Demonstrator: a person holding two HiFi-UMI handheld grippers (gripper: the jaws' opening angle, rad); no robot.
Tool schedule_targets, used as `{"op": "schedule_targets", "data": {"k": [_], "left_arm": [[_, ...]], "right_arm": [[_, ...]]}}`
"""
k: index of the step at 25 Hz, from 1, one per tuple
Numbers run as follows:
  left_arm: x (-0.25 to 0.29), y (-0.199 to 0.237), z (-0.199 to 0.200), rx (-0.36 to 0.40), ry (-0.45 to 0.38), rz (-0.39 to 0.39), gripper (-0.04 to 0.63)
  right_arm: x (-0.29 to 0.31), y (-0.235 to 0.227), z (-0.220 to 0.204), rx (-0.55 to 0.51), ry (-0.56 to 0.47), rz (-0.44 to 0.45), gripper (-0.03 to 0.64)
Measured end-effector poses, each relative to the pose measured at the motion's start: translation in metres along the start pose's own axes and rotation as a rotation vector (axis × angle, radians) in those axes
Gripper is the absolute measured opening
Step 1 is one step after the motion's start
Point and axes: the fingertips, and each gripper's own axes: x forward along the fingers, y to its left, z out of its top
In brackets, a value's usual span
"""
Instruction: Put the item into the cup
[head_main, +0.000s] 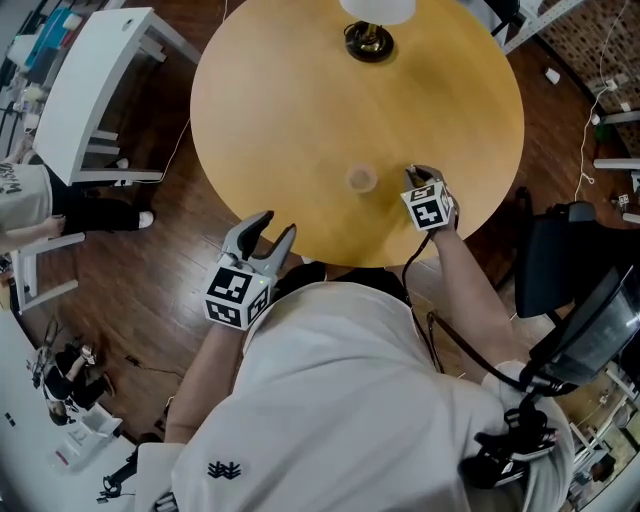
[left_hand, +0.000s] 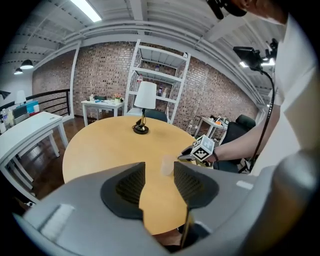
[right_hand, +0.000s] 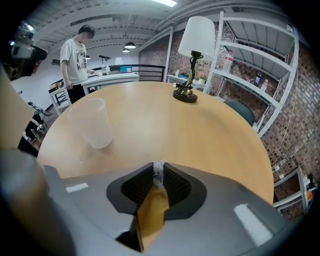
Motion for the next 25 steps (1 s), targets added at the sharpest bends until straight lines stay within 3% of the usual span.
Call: {"op": "schedule_targets", "data": {"k": [12,18,25], "left_arm": [[0.005,0.007,0.009,0.029,-0.056,-0.069,0.163],[0.000,0.010,0.008,0.030,-0.073,-0.087,0.163],[-0.008,0.020,0.003,0.022,-0.076,-0.079,0.162]], "right_arm": [[-0.088,0.014,0.064,-0.002,-0.156,-0.040,0.058],[-0.111,0.055,0.098,-0.038,-0.213,0.020,0.058],[-0.086,0.096,0.107,-0.079,-0.195,0.095,0.058]]}}
